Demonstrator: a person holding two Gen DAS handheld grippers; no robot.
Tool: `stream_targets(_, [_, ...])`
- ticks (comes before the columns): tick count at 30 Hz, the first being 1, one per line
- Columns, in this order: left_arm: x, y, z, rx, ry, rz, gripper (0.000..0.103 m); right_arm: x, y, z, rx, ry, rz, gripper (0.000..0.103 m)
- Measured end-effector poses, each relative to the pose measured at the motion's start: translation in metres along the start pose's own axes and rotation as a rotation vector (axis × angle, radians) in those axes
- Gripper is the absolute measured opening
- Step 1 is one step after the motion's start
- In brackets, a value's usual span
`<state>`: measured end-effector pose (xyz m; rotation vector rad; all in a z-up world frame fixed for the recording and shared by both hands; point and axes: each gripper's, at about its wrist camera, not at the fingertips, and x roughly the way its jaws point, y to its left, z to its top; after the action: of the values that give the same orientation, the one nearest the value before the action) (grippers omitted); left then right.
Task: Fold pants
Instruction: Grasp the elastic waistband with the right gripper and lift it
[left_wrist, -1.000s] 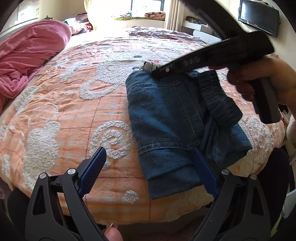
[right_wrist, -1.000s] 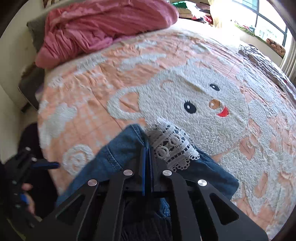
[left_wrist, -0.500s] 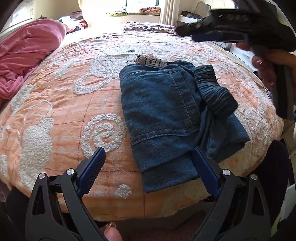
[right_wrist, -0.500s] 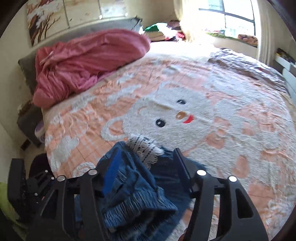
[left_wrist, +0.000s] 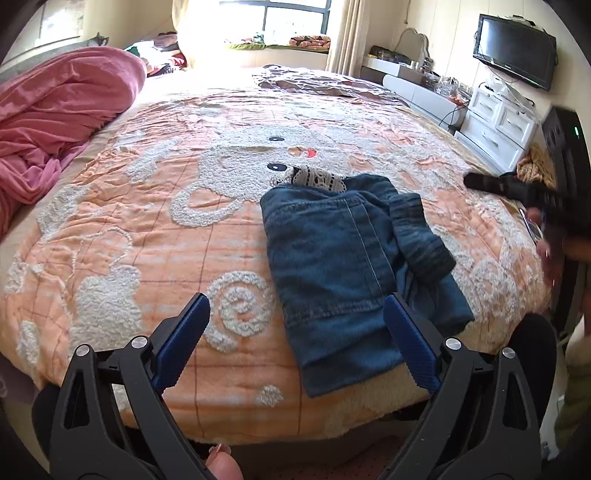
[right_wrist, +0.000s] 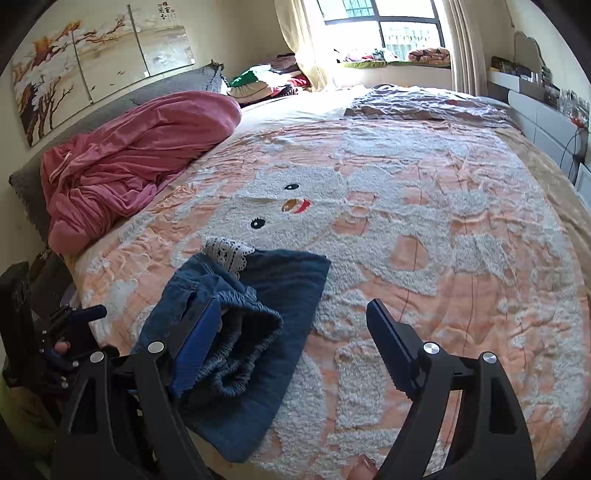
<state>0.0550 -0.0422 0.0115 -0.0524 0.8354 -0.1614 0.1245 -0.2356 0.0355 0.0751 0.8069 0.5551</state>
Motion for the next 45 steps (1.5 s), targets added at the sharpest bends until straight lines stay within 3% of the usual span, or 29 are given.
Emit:
stream_targets(9, [0.038, 0.007, 0.026, -0.027, 0.055, -0.023, 0.089, 0.031, 0.0, -0.032, 0.092, 0.084, 0.07, 0.074])
stream_targets(18, [0.078, 0.015, 0.028, -0.04, 0.096, -0.074, 0.089, 0.066, -0.006, -0.036, 0.224, 0.139, 0.15, 0.068])
stream_targets(23, [0.094, 0.018, 0.027, -0.057, 0.098, -0.121, 0.089, 0.078, -0.005, -0.04, 0.247, 0.142, 0.147, 0.064])
stream_targets(26, [0.099, 0.018, 0.027, -0.048, 0.091, -0.136, 0.089, 0.081, -0.003, -0.038, 0.235, 0.144, 0.145, 0.057])
stream_targets(29, [0.1, 0.015, 0.026, -0.046, 0.088, -0.159, 0.081, 0.087, 0.0, -0.035, 0.231, 0.154, 0.137, 0.054])
stream_targets(31, [0.099, 0.013, 0.026, -0.033, 0.09, -0.181, 0.068, 0.092, 0.004, -0.032, 0.228, 0.158, 0.14, 0.052])
stream_targets(36, [0.1, 0.01, 0.025, -0.036, 0.093, -0.207, 0.057, 0.096, 0.01, -0.032, 0.216, 0.149, 0.127, 0.046])
stream_targets(45, [0.094, 0.009, 0.025, -0.039, 0.062, -0.233, 0.038, 0.087, 0.02, -0.042, 0.204, 0.055, 0.099, 0.04])
